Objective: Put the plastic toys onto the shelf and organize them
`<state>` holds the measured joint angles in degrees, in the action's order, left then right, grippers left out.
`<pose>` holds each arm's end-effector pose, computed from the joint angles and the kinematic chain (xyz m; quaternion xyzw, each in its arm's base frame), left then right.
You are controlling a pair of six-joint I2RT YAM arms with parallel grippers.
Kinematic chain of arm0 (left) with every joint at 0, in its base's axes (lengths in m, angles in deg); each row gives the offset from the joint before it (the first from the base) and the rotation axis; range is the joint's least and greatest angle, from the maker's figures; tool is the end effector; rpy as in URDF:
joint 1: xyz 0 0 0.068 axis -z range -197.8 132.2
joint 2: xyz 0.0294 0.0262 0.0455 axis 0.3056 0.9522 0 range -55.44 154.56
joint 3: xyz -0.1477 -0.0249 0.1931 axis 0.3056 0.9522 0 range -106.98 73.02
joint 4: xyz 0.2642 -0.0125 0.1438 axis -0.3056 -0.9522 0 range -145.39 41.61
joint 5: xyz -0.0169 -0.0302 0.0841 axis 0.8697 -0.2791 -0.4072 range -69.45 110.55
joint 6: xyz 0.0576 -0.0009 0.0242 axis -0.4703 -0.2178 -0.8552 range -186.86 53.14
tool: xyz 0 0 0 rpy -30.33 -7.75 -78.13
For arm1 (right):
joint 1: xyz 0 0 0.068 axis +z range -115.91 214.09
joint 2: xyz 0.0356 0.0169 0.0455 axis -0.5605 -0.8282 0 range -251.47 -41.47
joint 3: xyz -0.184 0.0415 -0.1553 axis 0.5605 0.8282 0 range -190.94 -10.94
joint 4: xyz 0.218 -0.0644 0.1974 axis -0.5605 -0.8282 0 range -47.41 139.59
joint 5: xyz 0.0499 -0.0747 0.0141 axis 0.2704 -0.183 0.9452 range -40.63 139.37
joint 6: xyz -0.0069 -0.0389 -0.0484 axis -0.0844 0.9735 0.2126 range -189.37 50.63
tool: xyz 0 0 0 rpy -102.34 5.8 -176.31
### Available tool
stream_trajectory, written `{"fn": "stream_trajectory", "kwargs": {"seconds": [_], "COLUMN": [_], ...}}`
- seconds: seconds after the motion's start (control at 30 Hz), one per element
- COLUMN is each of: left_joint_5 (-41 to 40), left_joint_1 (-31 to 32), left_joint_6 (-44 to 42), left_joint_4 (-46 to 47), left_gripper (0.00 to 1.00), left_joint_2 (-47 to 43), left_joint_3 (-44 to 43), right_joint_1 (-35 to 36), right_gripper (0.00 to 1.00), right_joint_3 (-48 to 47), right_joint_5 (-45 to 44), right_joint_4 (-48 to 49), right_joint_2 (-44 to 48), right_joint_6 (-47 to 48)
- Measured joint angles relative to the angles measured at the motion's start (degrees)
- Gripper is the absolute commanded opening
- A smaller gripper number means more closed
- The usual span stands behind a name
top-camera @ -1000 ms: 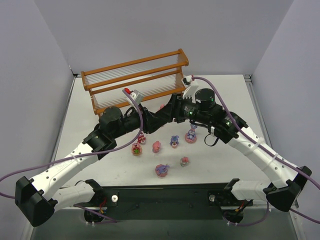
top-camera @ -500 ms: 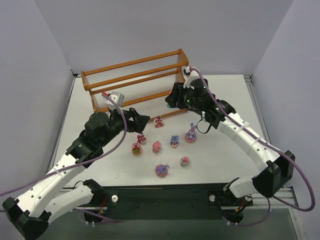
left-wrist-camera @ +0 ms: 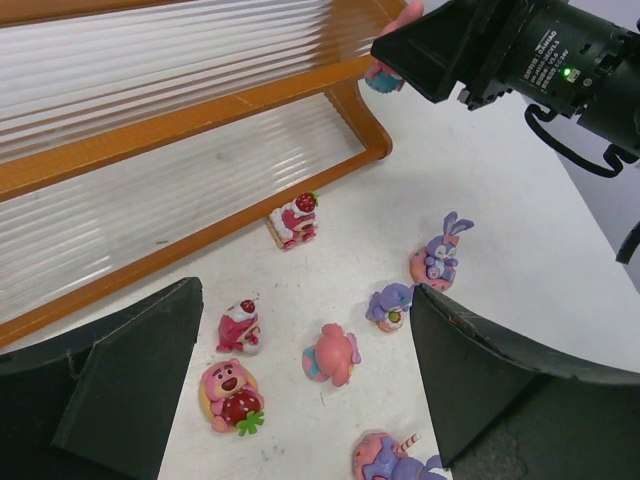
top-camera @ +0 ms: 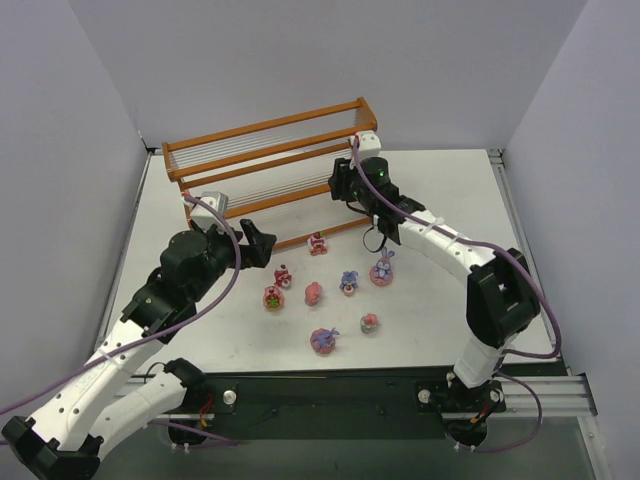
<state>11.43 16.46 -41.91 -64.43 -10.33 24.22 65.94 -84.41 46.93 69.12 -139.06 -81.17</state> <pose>0.2151 -0.1373 0.3321 0.0133 0.7781 -0.2549 0.5740 0.3904 0.2404 0.2737 -0.1137 0.7259 0.2376 0.6353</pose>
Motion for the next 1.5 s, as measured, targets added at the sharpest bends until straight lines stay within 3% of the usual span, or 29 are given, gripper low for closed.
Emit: {"fn": "stream_trajectory", "kwargs": {"seconds": [0.5,0.93,1.13,1.5], "left_joint_5": [-0.61,-0.98,-1.18,-1.2], "left_joint_1": [-0.61,-0.63,-0.72,-0.94], "left_joint_6": [0.0,0.0,0.02,-0.02], "left_joint_4": [2.95,4.13,4.31,4.66], "left_gripper": [0.95,0.95,0.95,0.95], "left_joint_2": [-0.63,-0.2,0.42,0.87], "left_joint_3": [5.11,5.95,6.47,6.49], "right_joint_1": [-1.14,-2.01,-2.21,-2.21], "right_gripper": [0.0,0.03,0.12,0.4], "right_joint_3": [0.68,-0.5,-1.49,-1.99], "right_joint_5": [-7.91,-10.43,-11.47,-11.98], "right_joint_4": [16.15,21.16,22.34,22.32], "right_joint_2": [-8.24,-11.61,-12.94,-13.46], "right_joint_6": [-0.17,-0.61,-0.61,-1.44]}}
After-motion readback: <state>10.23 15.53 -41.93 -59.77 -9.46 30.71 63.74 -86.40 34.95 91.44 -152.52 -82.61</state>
